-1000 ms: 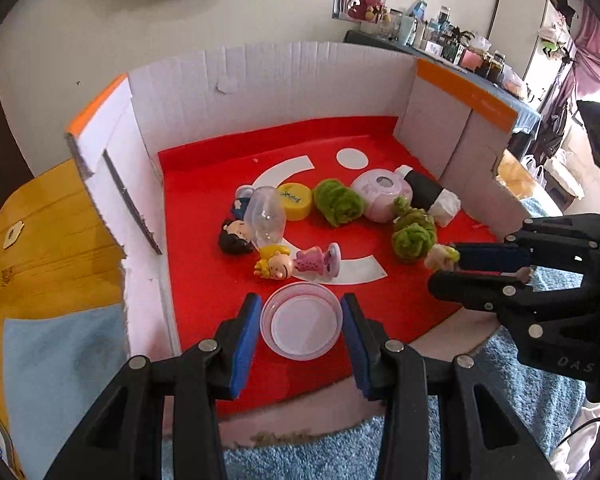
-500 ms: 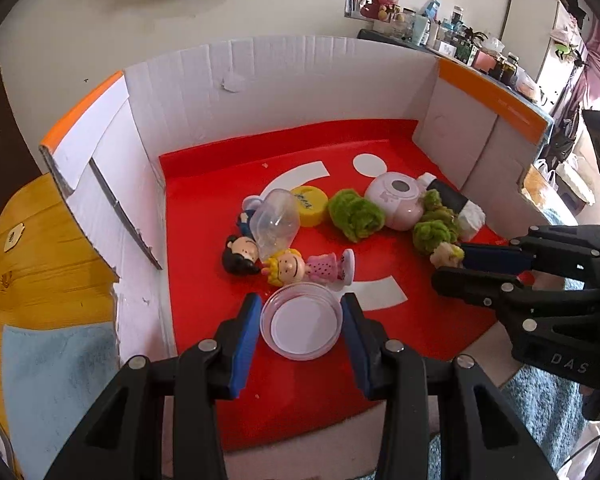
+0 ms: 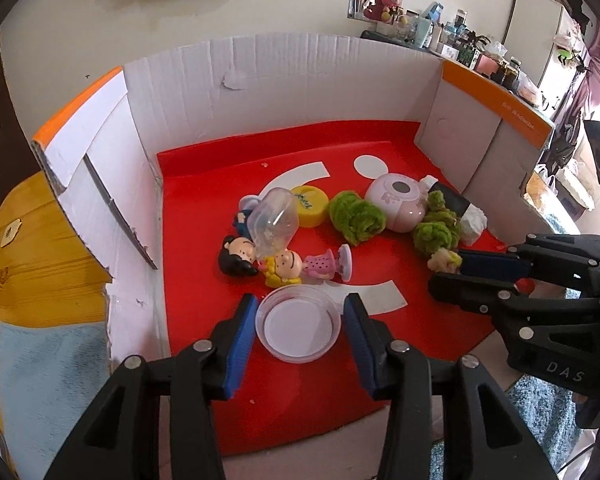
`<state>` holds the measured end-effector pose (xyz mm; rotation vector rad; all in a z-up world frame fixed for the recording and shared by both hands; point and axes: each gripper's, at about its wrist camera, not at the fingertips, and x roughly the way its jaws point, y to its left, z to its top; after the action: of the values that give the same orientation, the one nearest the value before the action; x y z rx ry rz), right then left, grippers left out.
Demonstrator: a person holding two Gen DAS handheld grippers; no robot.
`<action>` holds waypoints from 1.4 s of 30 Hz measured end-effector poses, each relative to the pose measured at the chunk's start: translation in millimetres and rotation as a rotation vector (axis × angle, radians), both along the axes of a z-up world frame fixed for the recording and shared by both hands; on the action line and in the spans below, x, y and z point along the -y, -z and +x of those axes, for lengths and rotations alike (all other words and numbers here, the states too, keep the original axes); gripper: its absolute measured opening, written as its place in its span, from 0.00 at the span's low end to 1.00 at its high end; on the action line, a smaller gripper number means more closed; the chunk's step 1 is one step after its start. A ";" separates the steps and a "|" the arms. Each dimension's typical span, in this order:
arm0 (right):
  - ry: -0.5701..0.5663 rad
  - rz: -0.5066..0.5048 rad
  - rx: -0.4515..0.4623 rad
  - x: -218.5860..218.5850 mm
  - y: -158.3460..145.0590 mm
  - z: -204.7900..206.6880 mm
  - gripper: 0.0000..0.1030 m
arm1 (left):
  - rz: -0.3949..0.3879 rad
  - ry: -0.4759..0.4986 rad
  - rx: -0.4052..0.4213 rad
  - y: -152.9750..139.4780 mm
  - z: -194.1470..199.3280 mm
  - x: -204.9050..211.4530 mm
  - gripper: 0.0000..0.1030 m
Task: Organize objects
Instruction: 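Lower the white lid and yellow figurine onto the red floor, then open both grippers to release the lid and figurine, then withdraw both grippers out of the box over the towel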
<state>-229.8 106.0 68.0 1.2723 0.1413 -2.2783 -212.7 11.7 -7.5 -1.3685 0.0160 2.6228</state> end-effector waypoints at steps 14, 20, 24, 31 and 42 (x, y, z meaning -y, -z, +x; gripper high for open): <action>-0.004 -0.004 -0.031 0.1 -3.8 5.2 0.56 | 0.000 -0.009 -0.040 -10.4 10.2 -1.1 0.52; -0.003 -0.014 -0.040 -2.5 -6.4 7.9 0.56 | -0.037 -0.044 -0.087 -18.4 20.9 4.1 0.70; -0.004 -0.031 -0.049 -3.7 -9.2 12.1 0.56 | -0.028 -0.065 -0.094 -21.0 26.7 12.1 0.70; -0.007 -0.056 -0.078 -4.8 -13.0 23.6 0.63 | -0.016 -0.079 -0.109 -22.6 37.6 16.7 0.71; 0.003 -0.080 -0.138 -9.7 -25.9 43.3 0.77 | -0.014 -0.095 -0.156 -30.1 56.8 14.0 0.90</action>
<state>-186.4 115.7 93.9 1.0762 0.0957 -2.3490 -155.8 -2.3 22.6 -1.1936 -0.0096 2.8070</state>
